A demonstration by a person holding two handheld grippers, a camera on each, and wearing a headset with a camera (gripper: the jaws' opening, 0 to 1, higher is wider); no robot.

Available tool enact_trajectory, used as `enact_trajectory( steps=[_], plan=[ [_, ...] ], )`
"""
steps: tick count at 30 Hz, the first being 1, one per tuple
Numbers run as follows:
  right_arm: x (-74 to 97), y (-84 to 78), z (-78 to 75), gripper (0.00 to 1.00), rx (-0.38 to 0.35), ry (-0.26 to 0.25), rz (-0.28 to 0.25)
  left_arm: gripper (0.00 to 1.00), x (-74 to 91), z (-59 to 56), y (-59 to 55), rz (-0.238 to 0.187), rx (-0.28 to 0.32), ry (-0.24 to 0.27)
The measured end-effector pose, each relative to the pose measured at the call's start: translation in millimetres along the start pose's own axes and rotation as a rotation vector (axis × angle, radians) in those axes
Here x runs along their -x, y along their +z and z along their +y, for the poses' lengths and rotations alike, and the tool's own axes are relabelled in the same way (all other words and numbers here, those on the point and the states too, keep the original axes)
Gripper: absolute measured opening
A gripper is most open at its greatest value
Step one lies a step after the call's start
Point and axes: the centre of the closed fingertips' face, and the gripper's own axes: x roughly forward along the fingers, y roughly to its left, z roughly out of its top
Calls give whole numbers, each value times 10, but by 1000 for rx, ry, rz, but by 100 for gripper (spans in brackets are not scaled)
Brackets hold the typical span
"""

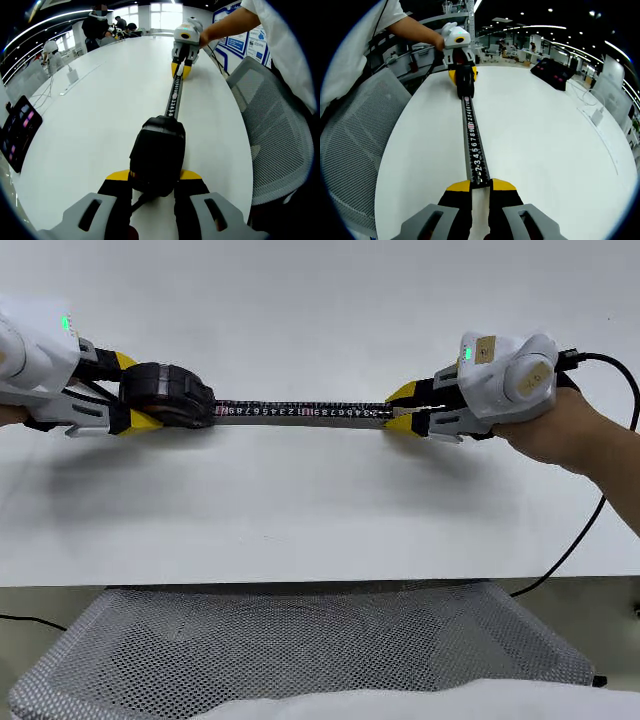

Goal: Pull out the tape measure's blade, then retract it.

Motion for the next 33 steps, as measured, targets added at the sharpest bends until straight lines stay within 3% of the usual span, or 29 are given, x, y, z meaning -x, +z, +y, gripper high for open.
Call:
enact_trajectory(
  steps=[18, 28, 33],
  plan=[
    [167, -221, -13, 7, -7, -12, 43, 27, 3, -9, 7, 0, 0, 2],
    [170, -222, -2, 8, -16, -10, 44, 27, 0, -9, 13, 5, 3, 5],
    [167, -218, 5, 8, 6, 5, 68, 27, 0, -9, 13, 18, 20, 10]
  ],
)
